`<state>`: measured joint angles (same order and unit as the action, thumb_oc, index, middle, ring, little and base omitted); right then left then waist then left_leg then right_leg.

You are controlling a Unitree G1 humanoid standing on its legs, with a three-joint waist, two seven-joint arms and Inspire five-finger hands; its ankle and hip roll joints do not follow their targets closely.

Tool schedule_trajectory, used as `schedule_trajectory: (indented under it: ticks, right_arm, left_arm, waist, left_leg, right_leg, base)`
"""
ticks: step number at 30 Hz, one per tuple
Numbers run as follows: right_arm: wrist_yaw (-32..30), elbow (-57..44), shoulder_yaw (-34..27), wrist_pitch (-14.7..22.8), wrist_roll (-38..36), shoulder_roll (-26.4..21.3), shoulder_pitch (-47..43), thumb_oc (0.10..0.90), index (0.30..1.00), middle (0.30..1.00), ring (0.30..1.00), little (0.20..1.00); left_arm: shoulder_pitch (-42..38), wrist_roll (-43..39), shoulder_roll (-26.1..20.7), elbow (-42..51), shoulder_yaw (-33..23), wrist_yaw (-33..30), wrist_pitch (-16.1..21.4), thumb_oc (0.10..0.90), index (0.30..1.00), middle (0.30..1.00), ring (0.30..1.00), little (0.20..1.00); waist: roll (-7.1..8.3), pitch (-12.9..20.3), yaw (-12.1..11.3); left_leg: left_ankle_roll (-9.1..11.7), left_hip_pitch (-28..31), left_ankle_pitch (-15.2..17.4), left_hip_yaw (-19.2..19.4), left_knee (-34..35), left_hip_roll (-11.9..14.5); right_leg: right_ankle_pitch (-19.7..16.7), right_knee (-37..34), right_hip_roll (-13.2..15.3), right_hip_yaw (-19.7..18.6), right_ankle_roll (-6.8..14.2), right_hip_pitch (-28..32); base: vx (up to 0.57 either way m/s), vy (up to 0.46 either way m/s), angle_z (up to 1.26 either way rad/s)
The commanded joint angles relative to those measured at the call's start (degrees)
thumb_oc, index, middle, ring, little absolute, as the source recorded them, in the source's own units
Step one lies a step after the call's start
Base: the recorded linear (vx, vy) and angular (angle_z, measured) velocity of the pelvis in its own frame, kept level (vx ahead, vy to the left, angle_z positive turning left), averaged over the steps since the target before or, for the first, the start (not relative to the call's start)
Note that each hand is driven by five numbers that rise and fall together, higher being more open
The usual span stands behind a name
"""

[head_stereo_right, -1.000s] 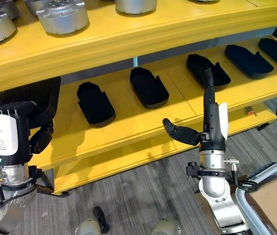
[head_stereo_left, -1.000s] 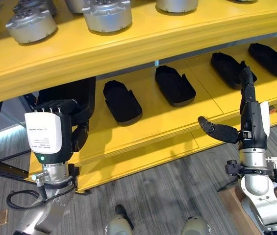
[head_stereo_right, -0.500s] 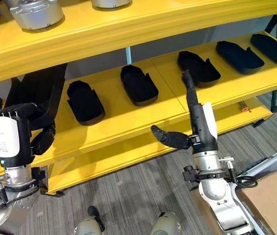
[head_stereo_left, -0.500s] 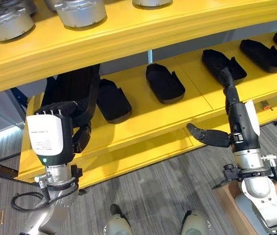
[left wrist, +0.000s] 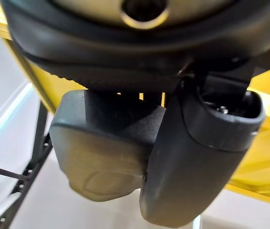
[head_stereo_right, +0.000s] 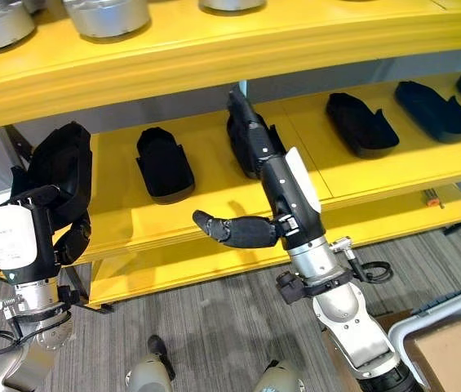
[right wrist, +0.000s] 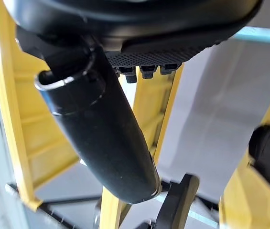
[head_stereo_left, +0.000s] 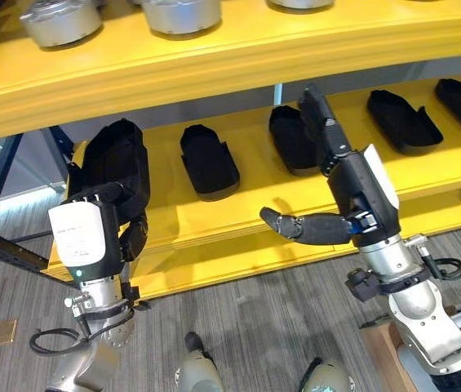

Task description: Move parts from the plastic box to the shelf.

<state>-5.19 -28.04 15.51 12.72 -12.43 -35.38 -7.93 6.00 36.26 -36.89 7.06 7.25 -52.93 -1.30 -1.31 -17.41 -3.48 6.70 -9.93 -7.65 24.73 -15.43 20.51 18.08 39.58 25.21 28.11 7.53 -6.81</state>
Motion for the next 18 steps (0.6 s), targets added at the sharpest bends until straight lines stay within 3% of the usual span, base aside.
schedule_trajectory:
  ticks: [1,3,5,7,8,9,10,13,15,18]
  right_arm:
    - [-0.1,-7.0,-2.0,2.0,-1.3,2.8,-8.3,0.900,1.000,1.000,1.000,1.000]
    - [-1.5,-6.7,-1.2,0.5,-1.1,3.1,-9.4,0.900,1.000,1.000,1.000,1.000]
    - [-1.7,-7.0,-0.5,0.1,-0.6,4.2,-9.1,0.900,1.000,1.000,1.000,1.000]
    - [-1.2,-6.7,0.1,0.9,-1.3,5.1,-8.4,0.900,1.000,1.000,1.000,1.000]
    - [-1.2,-6.5,0.1,1.8,-1.6,5.1,-8.6,0.900,1.000,1.000,1.000,1.000]
    - [-1.2,-6.4,0.1,1.8,-1.6,5.1,-8.6,0.900,1.000,1.000,1.000,1.000]
    - [-1.4,-5.2,-0.3,5.0,-0.7,5.1,-9.2,0.900,1.000,1.000,1.000,1.000]
    - [-0.6,-4.2,-0.1,6.3,2.3,5.5,-10.3,0.900,1.000,1.000,1.000,1.000]
    - [1.1,-4.9,1.1,3.9,2.7,5.4,-12.0,0.900,1.000,1.000,1.000,1.000]
    - [4.3,-5.0,1.6,2.5,0.8,3.8,-12.7,0.900,1.000,1.000,1.000,1.000]
  left_arm:
    - [-10.4,2.2,-4.0,6.9,-2.7,-2.6,2.6,0.400,0.300,0.300,0.300,0.300]
    - [-13.6,3.5,-3.7,7.2,-0.1,-1.6,2.4,0.400,0.300,0.300,0.300,0.300]
    - [-15.1,5.0,-3.3,7.2,1.4,-0.9,1.6,0.400,0.300,0.300,0.300,0.300]
    - [-16.8,6.1,-3.5,7.0,2.9,-0.7,-0.4,0.400,0.300,0.300,0.300,0.300]
    - [-17.8,6.4,-4.0,6.9,3.5,-1.3,-0.9,0.400,0.300,0.300,0.300,0.300]
    - [-17.9,6.4,-4.0,6.8,3.6,-1.4,-0.9,0.400,0.300,0.300,0.300,0.300]
    - [-20.6,7.5,-5.2,6.8,4.3,-3.1,-0.7,0.400,0.300,0.300,0.300,0.300]
    - [-23.1,7.1,-5.7,6.7,4.8,-2.5,-1.0,0.400,0.300,0.300,0.300,0.300]
    - [-23.2,4.7,-6.0,6.7,5.7,-3.2,-1.2,0.400,0.300,0.300,0.300,0.300]
    - [-20.7,5.3,-5.3,7.8,5.0,-2.2,-0.8,0.400,0.300,0.300,0.300,0.300]
  waist:
    - [1.43,2.9,0.8]
    - [1.32,2.8,0.5]
    - [1.46,2.6,0.5]
    - [2.46,2.1,1.3]
    - [2.86,1.4,1.8]
    - [2.70,1.4,1.7]
    - [4.08,-0.6,2.9]
    - [3.92,-1.8,3.1]
    - [3.28,-1.9,2.9]
    - [2.55,-0.8,2.5]
  left_leg:
    - [-2.2,3.4,11.0,5.1,-5.6,0.2]
    - [-4.1,3.4,12.5,3.9,-5.5,-2.0]
    - [-5.2,4.2,13.2,3.5,-4.9,-3.7]
    - [-4.9,5.2,13.2,3.0,-3.3,-5.5]
    - [-5.0,5.0,12.4,3.7,-2.6,-5.3]
    - [-5.0,5.0,12.4,3.6,-2.5,-5.1]
    - [-4.3,3.7,14.2,2.7,-3.7,-4.9]
    - [-3.7,2.1,13.7,2.3,-4.9,-3.5]
    - [-2.2,2.3,12.1,2.7,-4.4,-2.5]
    - [-1.5,4.4,10.9,3.0,-1.7,-1.9]
  right_leg:
    - [3.1,-0.6,-2.8,0.0,0.4,2.8]
    - [2.4,4.9,-0.3,-1.8,0.0,-0.1]
    - [1.6,7.7,-0.2,-3.5,0.1,-2.8]
    - [-0.6,3.3,-4.0,-5.4,0.5,-3.6]
    - [-4.4,-1.9,-5.7,-5.3,0.4,-4.4]
    - [-4.6,-2.3,-6.0,-5.2,0.4,-4.2]
    - [-11.1,-11.6,-5.6,-7.4,2.6,-6.5]
    - [-11.3,-13.4,-6.0,-7.4,3.4,-6.2]
    - [-10.5,-14.5,-7.0,-7.4,2.7,-4.7]
    - [-10.3,-17.0,-6.7,-5.7,2.2,-1.7]
  base:
    - [0.06,0.235,0.34]
    - [0.05,0.182,0.29]
    - [0.08,0.050,0.30]
    - [0.04,-0.141,0.19]
    - [-0.06,-0.179,0.13]
    - [-0.29,-0.425,0.17]
    - [-0.29,-0.455,0.13]
    - [-0.19,-0.303,0.74]
    - [-0.01,-0.053,0.77]
    - [0.07,-0.024,0.31]
